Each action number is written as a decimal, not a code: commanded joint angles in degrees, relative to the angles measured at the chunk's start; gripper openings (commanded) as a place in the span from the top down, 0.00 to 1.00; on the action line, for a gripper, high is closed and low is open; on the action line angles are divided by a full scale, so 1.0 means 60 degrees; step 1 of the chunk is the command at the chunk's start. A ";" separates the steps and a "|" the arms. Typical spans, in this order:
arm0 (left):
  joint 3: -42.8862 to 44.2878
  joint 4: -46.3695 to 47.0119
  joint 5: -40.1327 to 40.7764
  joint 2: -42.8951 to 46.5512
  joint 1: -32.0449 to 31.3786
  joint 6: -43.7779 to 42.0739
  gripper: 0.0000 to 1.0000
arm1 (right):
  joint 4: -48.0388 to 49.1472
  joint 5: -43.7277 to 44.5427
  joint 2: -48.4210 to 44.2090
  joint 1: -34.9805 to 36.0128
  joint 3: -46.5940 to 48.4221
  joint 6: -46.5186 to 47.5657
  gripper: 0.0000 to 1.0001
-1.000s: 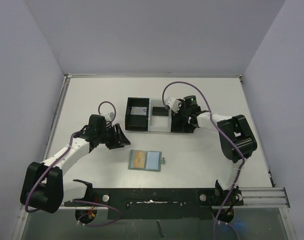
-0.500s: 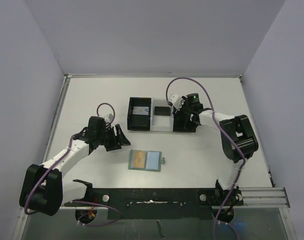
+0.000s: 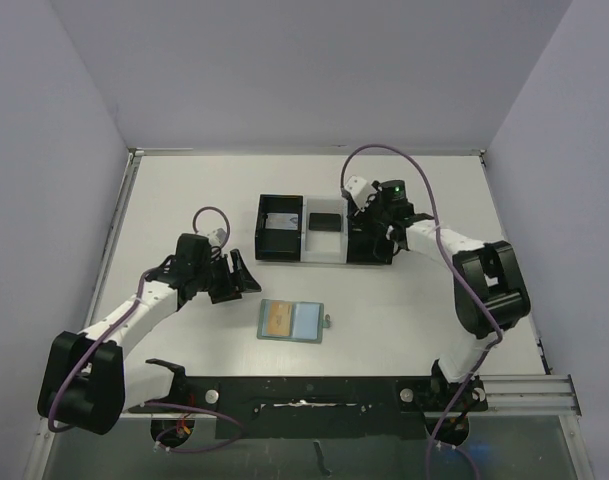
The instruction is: Take the credit cards out of the card holder
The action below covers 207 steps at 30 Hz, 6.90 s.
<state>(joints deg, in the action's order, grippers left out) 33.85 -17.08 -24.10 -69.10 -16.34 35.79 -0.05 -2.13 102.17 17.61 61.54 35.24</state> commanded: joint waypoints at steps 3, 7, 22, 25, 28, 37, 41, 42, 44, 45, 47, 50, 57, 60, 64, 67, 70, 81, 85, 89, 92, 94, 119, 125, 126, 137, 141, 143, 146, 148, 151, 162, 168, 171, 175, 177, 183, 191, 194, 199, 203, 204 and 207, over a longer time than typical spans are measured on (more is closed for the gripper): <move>-0.0089 0.0181 0.0119 0.0362 0.0065 0.0189 0.36 | 0.1992 -0.0115 -0.2875 -0.0052 -0.0491 -0.2525 0.35; -0.0451 0.0397 -0.0234 0.0424 0.0059 0.0273 0.36 | 0.1993 0.0690 -0.4543 -0.0046 -0.1005 -0.5879 0.11; -0.1969 0.2935 -0.0607 0.0138 -0.0917 0.1666 0.60 | 0.0998 -0.1827 -0.8371 0.0616 -0.5053 -1.4624 0.16; -0.2116 0.3780 -0.0596 -0.0299 -0.1488 0.1909 0.66 | 0.1279 -0.0911 -0.8637 0.1924 -0.5887 -1.5190 0.18; -0.1922 0.4120 -0.0497 -0.1007 -0.2072 0.1897 0.69 | 0.1905 -0.0273 -0.8603 0.2911 -0.6644 -1.5708 0.22; -0.1190 0.4985 -0.0282 -0.1881 -0.2691 0.1822 0.69 | 0.1707 -0.1192 -0.7669 0.3513 -0.6714 -1.5724 0.46; -0.0773 0.4972 0.0132 -0.2423 -0.2872 0.1383 0.64 | 0.1436 -0.1237 -0.7264 0.3683 -0.6378 -1.5448 0.47; -0.0645 0.4814 0.0334 -0.2497 -0.2895 0.1280 0.59 | 0.1361 -0.1148 -0.7070 0.3686 -0.6307 -1.5448 0.48; -0.0395 0.4027 0.0602 -0.2370 -0.2943 0.1087 0.55 | 0.1183 -0.0988 -0.6573 0.3685 -0.6034 -1.5507 0.51; -0.0358 0.3434 0.0843 -0.2136 -0.2958 0.1025 0.53 | 0.1238 -0.1030 -0.6281 0.3694 -0.5903 -1.5512 0.52; -0.0479 0.2756 0.1411 -0.1413 -0.2957 0.0980 0.47 | 0.1444 -0.1090 -0.5796 0.3721 -0.5709 -1.5634 0.57; -0.0566 0.2286 0.2247 -0.0352 -0.2935 0.0917 0.45 | 0.2180 -0.1006 -0.5359 0.3902 -0.5683 -1.5972 0.57; -0.0311 0.3508 0.1100 -0.0345 -0.2942 0.0683 0.49 | 0.2570 -0.0866 -0.4564 0.4141 -0.5704 -1.6596 0.61; -0.0224 0.4041 0.0088 -0.0946 -0.3012 0.0625 0.56 | 0.2896 -0.0501 -0.4576 0.4269 -0.6171 -1.7091 0.67; -0.0392 0.4778 -0.0677 -0.1554 -0.3285 0.0602 0.61 | 0.5255 -0.0707 -0.4818 0.4203 -0.7541 -1.7679 0.66; -0.0425 0.5189 -0.0691 -0.1676 -0.3518 0.0719 0.61 | 0.4707 -0.1123 -0.4563 0.4179 -0.7177 -1.7311 0.66; -0.0238 0.4999 -0.0504 -0.1755 -0.3538 0.0625 0.61 | 0.4527 -0.1430 -0.4234 0.4275 -0.6853 -1.7138 0.69; -0.0349 0.4613 -0.0223 -0.3244 -0.3633 0.0641 0.73 | 0.4740 -0.1447 -0.2964 0.4375 -0.6510 -1.7525 0.73; -0.0382 0.4246 0.0279 -0.2967 -0.3675 0.0558 0.76 | 0.4819 -0.1213 -0.2728 0.4380 -0.6799 -1.7849 0.75; -0.0228 0.3832 0.0572 -0.2725 -0.3661 0.0345 0.76 | 0.5055 -0.1301 -0.2758 0.4374 -0.6931 -1.7892 0.80; -0.0039 0.3347 0.0900 -0.2497 -0.3676 0.0209 0.76 | 0.4938 -0.1304 -0.2960 0.4375 -0.6888 -1.7803 0.84; -0.0019 0.3219 0.1227 -0.2175 -0.3690 0.0184 0.70 | 0.4896 -0.1251 -0.3116 0.4360 -0.6887 -1.7770 0.90; -0.0465 0.4259 0.1753 -0.2657 -0.4572 0.0929 0.86 | 0.4158 -0.1860 -0.2953 0.3946 -0.6492 -1.7586 0.82; -0.0506 0.4155 0.1744 -0.2688 -0.4572 0.0861 0.88 | 0.4338 -0.2023 -0.3056 0.3946 -0.6572 -1.7459 0.99; -0.0513 0.4140 0.1790 -0.2681 -0.4572 0.0849 0.88 | 0.4137 -0.2002 -0.3186 0.3904 -0.6579 -1.7373 1.00; -0.0424 0.3995 0.1918 -0.2667 -0.4528 0.0692 0.89 | 0.3927 -0.3288 -0.3900 0.3042 -0.7163 -1.6519 0.99; -0.0313 0.3828 0.1918 -0.2467 -0.4524 0.0587 0.89 | 0.4082 -0.3375 -0.3662 0.2938 -0.7182 -1.6566 0.99; -0.0323 0.3793 0.1940 -0.2189 -0.4528 0.0551 0.85 | 0.4076 -0.3288 -0.3534 0.2940 -0.7146 -1.6640 0.99; -0.0228 0.3874 0.1855 -0.1669 -0.4542 0.0428 0.74 | 0.3925 -0.2961 -0.3470 0.2940 -0.7104 -1.6740 0.99; -0.0099 0.4007 0.1576 -0.1466 -0.4557 0.0274 0.68 | 0.3765 -0.2828 -0.3432 0.2928 -0.7025 -1.6733 0.99; 0.0106 0.4348 0.0896 -0.1577 -0.4572 0.0132 0.65 | 0.3461 -0.2767 -0.3340 0.2921 -0.6817 -1.6596 0.98; 0.0573 0.3845 0.0410 -0.3315 -0.4572 0.0088 0.85 | 0.3141 -0.2558 -0.3500 0.2911 -0.6682 -1.6581 0.96; 0.1436 0.1403 0.1474 -0.3613 -0.4545 -0.1273 0.92 | 0.4126 -0.2454 -0.3225 0.3130 -0.7045 -1.6927 0.83; 0.1347 0.1427 0.1098 -0.3569 -0.4543 -0.1222 0.92 | 0.4207 -0.2317 -0.3217 0.3200 -0.7050 -1.6945 0.73; 0.1764 0.0400 0.1123 -0.3702 -0.4600 -0.1402 0.92 | 0.4687 -0.2200 -0.3471 0.3245 -0.7348 -1.6916 0.72; 0.2020 -0.0265 0.1072 -0.3813 -0.4687 -0.1873 0.91 | 0.5253 -0.2060 -0.3589 0.3276 -0.7847 -1.7097 0.72; 0.2564 -0.0675 0.1263 -0.4096 -0.4572 -0.1865 0.82 | 0.5907 -0.2097 -0.3468 0.3348 -0.8087 -1.7131 0.70; 0.2715 0.0039 0.1438 -0.3422 -0.4572 -0.1259 0.77 | 0.5918 -0.1129 -0.3531 0.3928 -0.8106 -1.7677 0.72; 0.2257 0.0742 0.1435 -0.3144 -0.4536 -0.0928 0.77 | 0.5937 -0.0928 -0.3508 0.3963 -0.8133 -1.7831 0.74; 0.1370 0.1856 0.1403 -0.2343 -0.4321 -0.0395 0.76 | 0.5792 -0.0649 -0.3739 0.3965 -0.8311 -1.7935 0.73; 0.0967 0.2604 0.1136 -0.1744 -0.3996 -0.0138 0.73 | 0.5370 -0.0622 -0.3918 0.3993 -0.8194 -1.7821 0.73; 0.0858 0.2849 0.0983 -0.1673 -0.3936 -0.0093 0.72 | 0.5350 -0.0596 -0.3962 0.3998 -0.8216 -1.7820 0.73; 0.0676 0.3423 0.0521 -0.1733 -0.3795 0.0173 0.71 | 0.5316 -0.0554 -0.4122 0.3998 -0.8276 -1.7867 0.73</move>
<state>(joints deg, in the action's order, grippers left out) 38.70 -5.78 -17.19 -80.93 -40.21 34.24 33.23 -8.38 79.37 41.30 12.51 -72.49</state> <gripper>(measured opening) 0.281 0.271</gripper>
